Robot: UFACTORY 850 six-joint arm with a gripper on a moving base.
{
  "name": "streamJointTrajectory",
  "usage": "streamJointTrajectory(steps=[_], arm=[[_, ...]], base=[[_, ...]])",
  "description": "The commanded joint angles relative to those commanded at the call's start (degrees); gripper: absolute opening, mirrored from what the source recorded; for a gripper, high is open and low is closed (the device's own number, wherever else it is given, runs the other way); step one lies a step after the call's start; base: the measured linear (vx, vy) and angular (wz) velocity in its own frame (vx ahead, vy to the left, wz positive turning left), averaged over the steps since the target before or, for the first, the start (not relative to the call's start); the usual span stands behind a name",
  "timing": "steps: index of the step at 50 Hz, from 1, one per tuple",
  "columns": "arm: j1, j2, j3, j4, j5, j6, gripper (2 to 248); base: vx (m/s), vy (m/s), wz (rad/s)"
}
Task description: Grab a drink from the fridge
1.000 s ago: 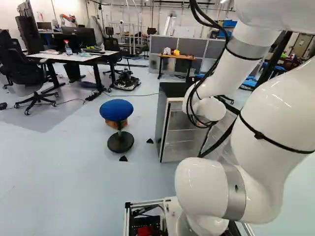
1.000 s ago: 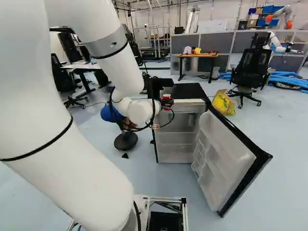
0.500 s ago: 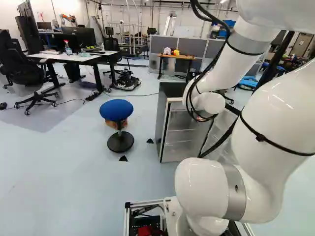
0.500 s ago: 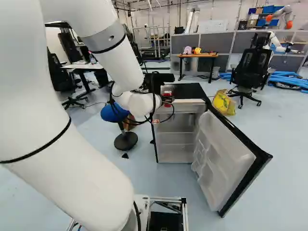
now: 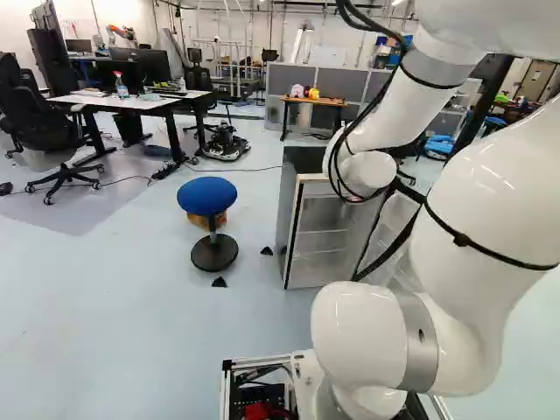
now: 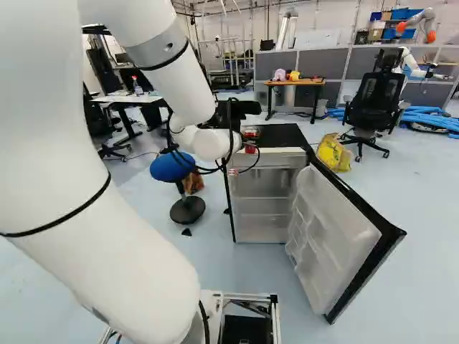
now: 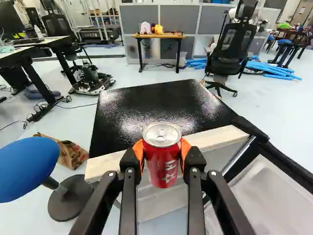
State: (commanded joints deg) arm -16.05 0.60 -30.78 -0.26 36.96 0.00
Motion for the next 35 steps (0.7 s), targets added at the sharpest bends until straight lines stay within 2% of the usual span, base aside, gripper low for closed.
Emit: streamJointTrajectory(steps=[35], arm=[[2.0,-7.2,-8.1,2.9,-3.5,0.0,95]], base=[[0.0,0.0,0.0]])
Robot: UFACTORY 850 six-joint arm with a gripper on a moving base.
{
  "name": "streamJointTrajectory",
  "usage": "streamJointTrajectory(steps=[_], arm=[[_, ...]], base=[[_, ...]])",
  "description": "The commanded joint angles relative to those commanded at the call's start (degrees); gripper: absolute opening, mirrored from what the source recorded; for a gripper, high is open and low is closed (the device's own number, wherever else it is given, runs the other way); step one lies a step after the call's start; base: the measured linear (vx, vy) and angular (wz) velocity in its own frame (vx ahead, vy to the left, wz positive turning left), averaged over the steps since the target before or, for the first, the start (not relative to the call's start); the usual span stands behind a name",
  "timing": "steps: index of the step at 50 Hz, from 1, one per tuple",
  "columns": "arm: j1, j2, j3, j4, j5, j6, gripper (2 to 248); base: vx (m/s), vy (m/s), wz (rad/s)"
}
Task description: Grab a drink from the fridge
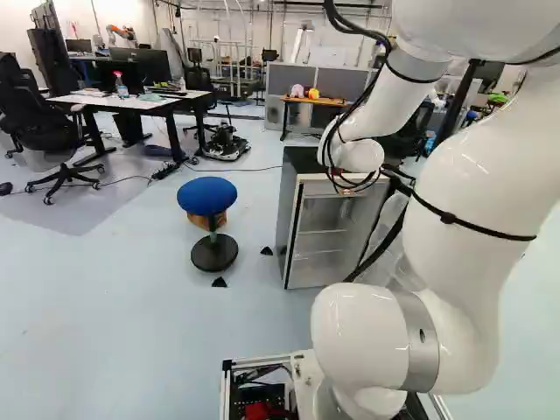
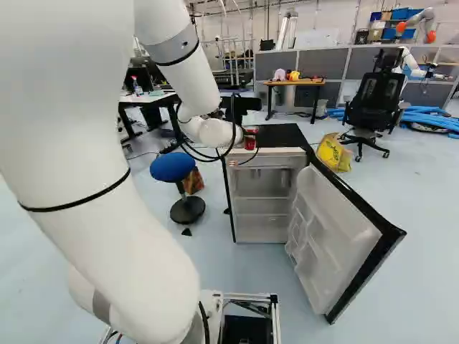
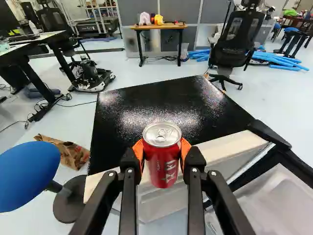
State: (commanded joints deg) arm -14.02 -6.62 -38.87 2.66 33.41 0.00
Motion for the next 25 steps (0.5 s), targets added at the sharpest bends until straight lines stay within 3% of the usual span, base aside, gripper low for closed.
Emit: streamJointTrajectory(steps=[25], arm=[[1.3,-5.4,-6.0,1.0,0.0,0.0,95]], base=[[0.0,0.0,0.0]])
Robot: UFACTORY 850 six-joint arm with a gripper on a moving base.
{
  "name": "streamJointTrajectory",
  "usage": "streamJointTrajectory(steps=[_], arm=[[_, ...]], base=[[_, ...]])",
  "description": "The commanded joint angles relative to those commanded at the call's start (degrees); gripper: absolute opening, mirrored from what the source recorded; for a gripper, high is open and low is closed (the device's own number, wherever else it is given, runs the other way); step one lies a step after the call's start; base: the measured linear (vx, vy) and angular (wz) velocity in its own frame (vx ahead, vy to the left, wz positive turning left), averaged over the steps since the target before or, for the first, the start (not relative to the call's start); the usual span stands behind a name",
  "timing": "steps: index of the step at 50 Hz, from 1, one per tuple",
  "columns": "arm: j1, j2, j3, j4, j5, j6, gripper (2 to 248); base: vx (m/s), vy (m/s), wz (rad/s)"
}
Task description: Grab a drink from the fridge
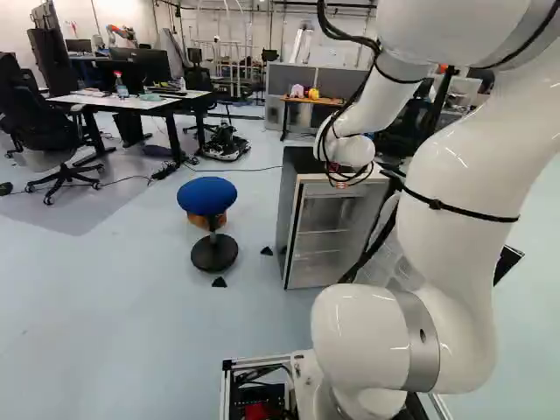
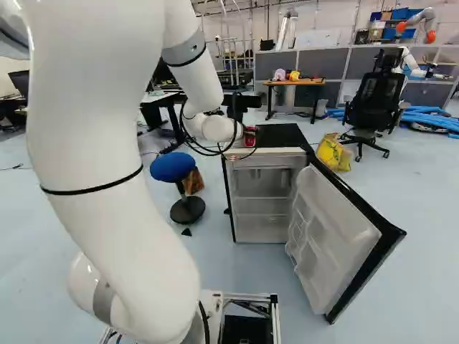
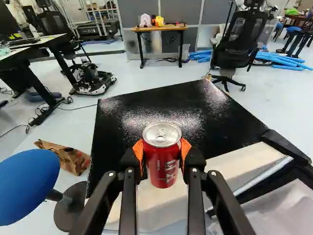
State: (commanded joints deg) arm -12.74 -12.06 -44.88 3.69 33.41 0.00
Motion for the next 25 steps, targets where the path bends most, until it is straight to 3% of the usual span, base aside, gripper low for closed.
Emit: streamJointTrajectory(steps=[25], arm=[[1.1,-5.3,-6.1,0.0,0.7,0.0,95]], base=[[0.0,0.0,0.0]])
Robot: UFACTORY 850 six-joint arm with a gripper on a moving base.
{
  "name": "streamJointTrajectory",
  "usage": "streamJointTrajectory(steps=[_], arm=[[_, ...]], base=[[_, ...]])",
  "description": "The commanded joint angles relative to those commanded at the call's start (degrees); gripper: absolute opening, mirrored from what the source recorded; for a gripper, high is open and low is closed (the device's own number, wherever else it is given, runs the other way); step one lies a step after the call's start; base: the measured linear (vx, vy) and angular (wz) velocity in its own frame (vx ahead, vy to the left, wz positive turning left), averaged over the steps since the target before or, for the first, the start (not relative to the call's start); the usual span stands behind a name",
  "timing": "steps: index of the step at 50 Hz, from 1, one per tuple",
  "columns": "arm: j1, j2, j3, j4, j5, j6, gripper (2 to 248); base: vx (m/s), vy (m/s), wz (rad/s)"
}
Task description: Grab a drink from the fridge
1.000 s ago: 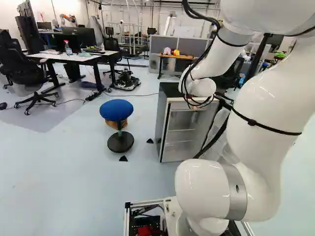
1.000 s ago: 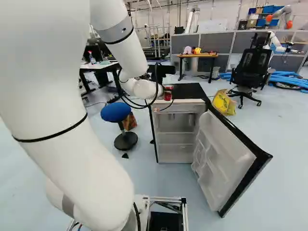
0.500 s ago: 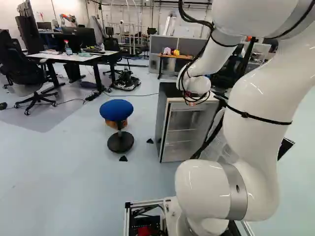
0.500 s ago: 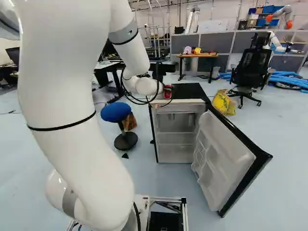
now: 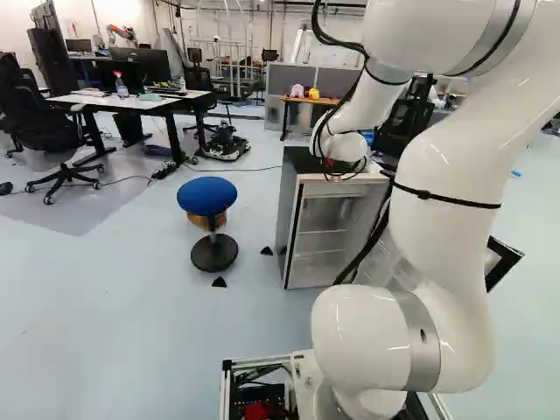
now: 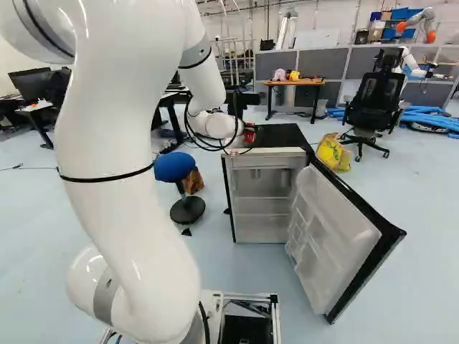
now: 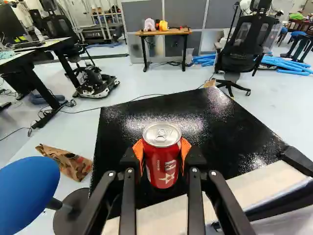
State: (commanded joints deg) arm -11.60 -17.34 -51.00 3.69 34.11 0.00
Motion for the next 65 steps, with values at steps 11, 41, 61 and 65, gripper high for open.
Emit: streamJointTrajectory(steps=[11,41,61,65], arm=[[0.4,-2.0,-2.3,0.0,0.4,0.0,95],[0.7,-6.2,-5.6,0.0,1.6,0.0,95],[0.8,-7.8,-7.5,0.0,3.9,0.0,95],[0.9,-8.4,-7.9,0.0,3.9,0.0,95]], base=[[0.0,0.0,0.0],[0.0,0.0,0.0],[0.0,0.0,0.0],[0.0,0.0,0.0]])
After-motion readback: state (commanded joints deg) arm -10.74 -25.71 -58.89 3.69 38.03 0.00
